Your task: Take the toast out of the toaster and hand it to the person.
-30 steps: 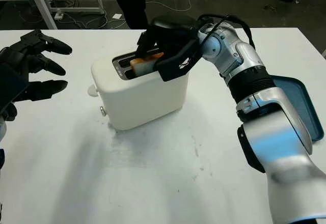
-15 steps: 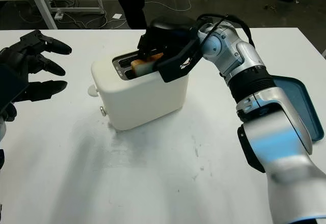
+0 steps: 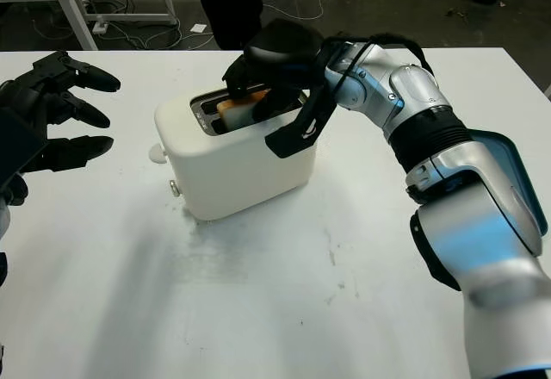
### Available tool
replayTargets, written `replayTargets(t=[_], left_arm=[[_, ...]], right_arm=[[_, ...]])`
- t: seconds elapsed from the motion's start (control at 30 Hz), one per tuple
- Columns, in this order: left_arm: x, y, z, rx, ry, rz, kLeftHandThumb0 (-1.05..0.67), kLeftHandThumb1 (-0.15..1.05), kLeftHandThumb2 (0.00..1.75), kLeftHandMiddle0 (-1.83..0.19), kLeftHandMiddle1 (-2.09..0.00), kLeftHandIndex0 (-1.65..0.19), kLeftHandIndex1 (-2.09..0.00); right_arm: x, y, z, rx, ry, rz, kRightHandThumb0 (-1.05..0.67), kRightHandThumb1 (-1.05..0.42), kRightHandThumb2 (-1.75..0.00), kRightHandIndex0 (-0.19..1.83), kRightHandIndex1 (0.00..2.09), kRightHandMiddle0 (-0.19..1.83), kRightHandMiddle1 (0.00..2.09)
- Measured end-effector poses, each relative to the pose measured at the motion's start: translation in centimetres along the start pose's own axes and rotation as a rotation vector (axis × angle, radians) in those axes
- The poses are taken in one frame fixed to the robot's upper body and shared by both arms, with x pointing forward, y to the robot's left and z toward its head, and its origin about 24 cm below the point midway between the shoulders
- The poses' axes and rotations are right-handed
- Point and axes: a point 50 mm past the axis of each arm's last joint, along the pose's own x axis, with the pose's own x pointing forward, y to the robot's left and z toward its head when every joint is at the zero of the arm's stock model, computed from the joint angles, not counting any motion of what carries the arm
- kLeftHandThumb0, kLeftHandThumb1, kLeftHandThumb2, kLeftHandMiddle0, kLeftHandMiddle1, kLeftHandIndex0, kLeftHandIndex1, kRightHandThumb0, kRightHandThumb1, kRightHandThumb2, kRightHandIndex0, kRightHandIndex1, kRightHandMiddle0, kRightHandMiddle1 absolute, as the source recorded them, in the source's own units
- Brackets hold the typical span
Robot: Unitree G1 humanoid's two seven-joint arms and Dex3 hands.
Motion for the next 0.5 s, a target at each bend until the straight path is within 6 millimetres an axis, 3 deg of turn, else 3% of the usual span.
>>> replayTargets(t=[0.5], left_arm=[[0.00,0.00,0.01,0.001,0.000,0.000,0.46,0.92,0.33,-0.30,-1.52,-0.27,-1.22]], right_arm=[[-0.79,-0.52,-0.80,-0.089,0.012,-0.057,-0.50,-0.92,-0.50,1.07,1.75,0.74,1.72]])
